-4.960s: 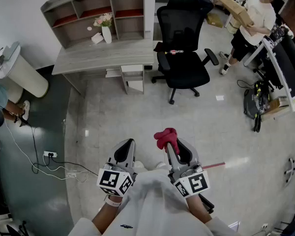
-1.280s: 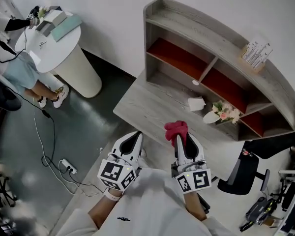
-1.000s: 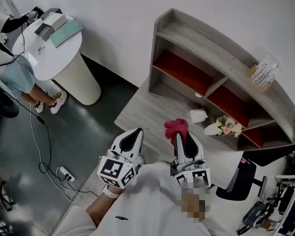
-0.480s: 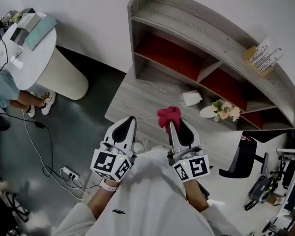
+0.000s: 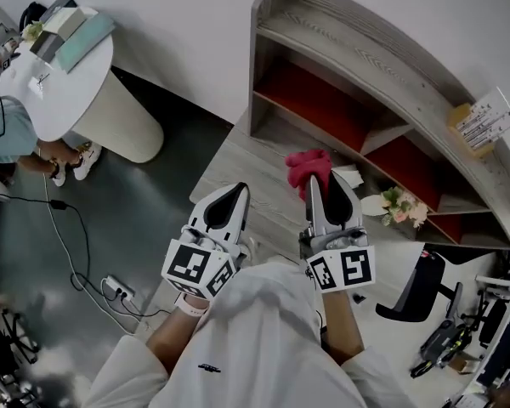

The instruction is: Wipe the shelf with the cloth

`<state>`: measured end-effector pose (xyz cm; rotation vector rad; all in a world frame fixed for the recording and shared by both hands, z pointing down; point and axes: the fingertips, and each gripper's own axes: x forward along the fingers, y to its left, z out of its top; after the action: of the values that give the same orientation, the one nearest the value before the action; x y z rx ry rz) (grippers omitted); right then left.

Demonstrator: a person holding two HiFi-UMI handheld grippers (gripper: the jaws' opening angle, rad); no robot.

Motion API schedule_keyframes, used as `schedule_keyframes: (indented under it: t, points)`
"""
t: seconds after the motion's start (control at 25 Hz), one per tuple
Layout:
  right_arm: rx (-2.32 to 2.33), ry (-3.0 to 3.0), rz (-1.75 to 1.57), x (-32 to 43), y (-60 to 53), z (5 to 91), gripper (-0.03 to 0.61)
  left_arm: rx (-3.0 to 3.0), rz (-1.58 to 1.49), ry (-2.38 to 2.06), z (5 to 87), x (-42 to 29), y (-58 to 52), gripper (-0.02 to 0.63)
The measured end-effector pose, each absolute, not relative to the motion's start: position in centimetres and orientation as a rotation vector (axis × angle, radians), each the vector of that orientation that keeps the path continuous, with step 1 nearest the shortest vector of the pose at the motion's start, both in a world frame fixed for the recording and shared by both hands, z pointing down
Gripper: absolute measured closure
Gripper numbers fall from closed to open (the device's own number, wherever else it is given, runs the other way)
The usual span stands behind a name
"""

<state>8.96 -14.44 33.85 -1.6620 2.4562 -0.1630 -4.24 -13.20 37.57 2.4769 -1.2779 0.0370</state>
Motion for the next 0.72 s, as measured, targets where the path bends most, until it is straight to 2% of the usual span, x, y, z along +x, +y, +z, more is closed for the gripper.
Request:
schedule_keyframes:
  t: [0.24, 0.72]
  points:
    - [-1.675, 2.477, -0.107, 8.3, -20.1, 33.3, 0.488, 2.458, 0.024, -1.334, 37.7, -4.6, -15.8, 0.607]
    - [-1.706, 2.55, -0.276, 8.0, -33.5, 35.0, 0.488, 2.475, -0.01, -1.349, 36.8, -3.3, -18.9, 0.608]
